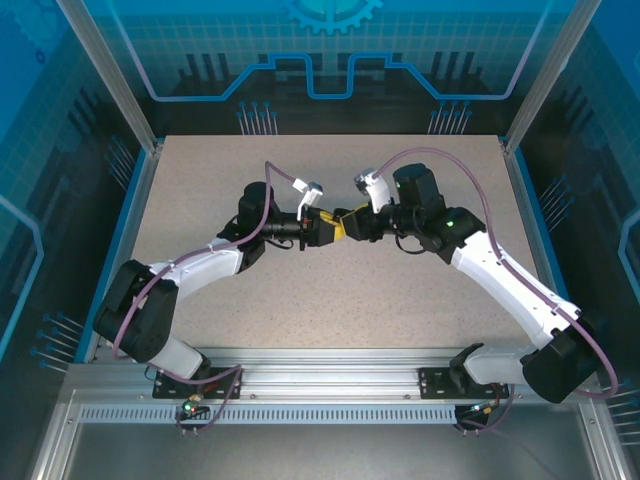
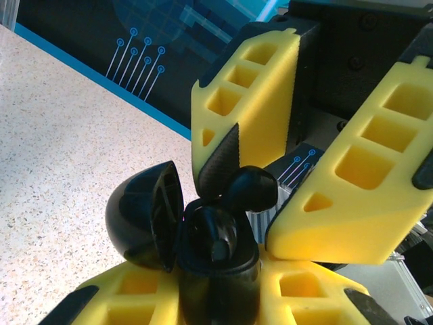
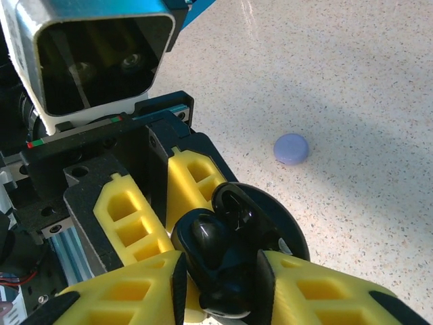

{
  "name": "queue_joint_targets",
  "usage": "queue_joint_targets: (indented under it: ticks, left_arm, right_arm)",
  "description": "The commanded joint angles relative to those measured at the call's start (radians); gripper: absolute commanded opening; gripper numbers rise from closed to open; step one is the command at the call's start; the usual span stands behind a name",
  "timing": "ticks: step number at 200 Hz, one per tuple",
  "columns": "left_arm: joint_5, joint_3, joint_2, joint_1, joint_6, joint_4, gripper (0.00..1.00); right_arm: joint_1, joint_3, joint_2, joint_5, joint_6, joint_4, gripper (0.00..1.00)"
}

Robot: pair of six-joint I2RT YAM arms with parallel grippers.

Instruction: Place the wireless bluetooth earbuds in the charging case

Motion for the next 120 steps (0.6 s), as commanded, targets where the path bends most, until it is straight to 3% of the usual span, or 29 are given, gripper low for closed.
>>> queue_joint_targets:
  ticks: [1, 120]
  left_arm:
    - [0.018, 0.028, -0.032, -0.007, 0.017, 0.045, 0.0]
    - [0.04, 0.02, -0.054, -0.009, 0.045, 0.027, 0.0]
  right_arm:
    - [-0.013, 0.029, -0.005, -0.022, 0.015, -0.019, 0.37]
    - [-0.027, 0.048, -0.015, -0.004, 0.04, -0.031, 0.46]
